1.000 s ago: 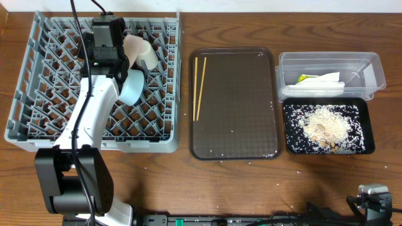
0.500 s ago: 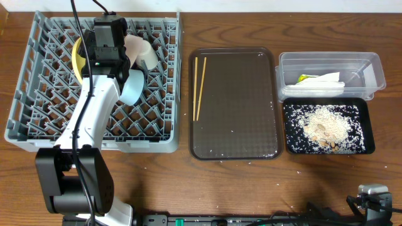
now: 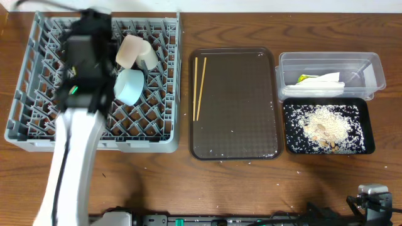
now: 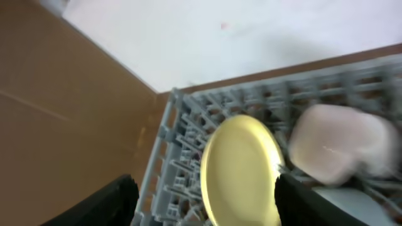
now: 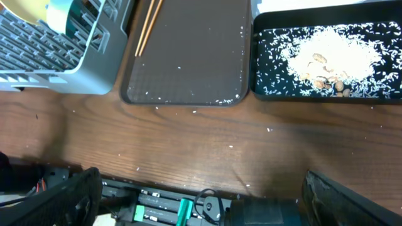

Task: Sort waste into correct bins and load items into the dishwasher
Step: 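Press the yellow plate down into the rack and open the left gripper, then move the left gripper right to the chopsticks on the brown tray, then lower the left gripper and grasp one wooden chopstick, then carry the chopstick left and insert it upright into the rack, then release the chopstick and move the left gripper back to the tray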

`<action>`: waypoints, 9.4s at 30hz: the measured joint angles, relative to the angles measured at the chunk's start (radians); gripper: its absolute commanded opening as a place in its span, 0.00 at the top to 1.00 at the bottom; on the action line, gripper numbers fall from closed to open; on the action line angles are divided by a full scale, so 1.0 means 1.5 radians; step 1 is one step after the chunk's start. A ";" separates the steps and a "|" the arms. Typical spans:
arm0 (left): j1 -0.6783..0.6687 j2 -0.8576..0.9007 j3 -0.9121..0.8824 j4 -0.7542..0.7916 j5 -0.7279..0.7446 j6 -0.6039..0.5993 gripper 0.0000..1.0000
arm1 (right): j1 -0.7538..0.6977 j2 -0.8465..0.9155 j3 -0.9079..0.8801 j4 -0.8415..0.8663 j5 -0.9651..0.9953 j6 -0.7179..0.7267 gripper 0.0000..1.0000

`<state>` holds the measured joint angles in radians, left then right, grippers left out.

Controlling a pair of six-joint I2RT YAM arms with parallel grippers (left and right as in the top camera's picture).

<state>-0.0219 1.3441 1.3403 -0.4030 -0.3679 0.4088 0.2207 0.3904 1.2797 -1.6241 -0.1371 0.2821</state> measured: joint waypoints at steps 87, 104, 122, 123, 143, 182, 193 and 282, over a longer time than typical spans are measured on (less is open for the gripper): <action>-0.297 0.554 0.250 -0.166 0.256 -0.188 0.35 | 0.000 0.000 0.000 -0.007 0.000 0.000 0.01; -0.296 0.601 0.250 -0.114 0.256 -0.188 0.36 | 0.000 0.000 0.000 -0.007 0.000 0.000 0.01; -0.258 0.610 0.250 -0.110 0.307 -0.188 0.42 | 0.000 0.000 0.000 -0.007 0.000 0.000 0.01; -0.258 0.612 0.251 -0.109 0.308 -0.188 0.42 | 0.000 0.000 0.000 -0.007 0.000 0.000 0.01; -0.259 0.623 0.257 -0.120 0.331 -0.200 0.81 | 0.000 0.000 0.000 -0.007 0.000 0.000 0.01; -0.261 0.562 0.259 -0.130 0.346 -0.205 0.93 | 0.000 0.000 0.000 -0.007 0.000 0.000 0.01; -0.261 0.546 0.259 -0.135 0.346 -0.205 0.93 | 0.000 0.000 0.000 -0.007 -0.001 0.000 0.01; -0.287 0.363 0.277 -0.223 0.228 -0.342 0.34 | 0.000 0.000 0.000 -0.008 0.000 0.000 0.01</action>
<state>-0.4530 1.8881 1.7565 -0.7368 -0.0257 -0.1040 0.2207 0.3904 1.2797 -1.6360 -0.1375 0.2821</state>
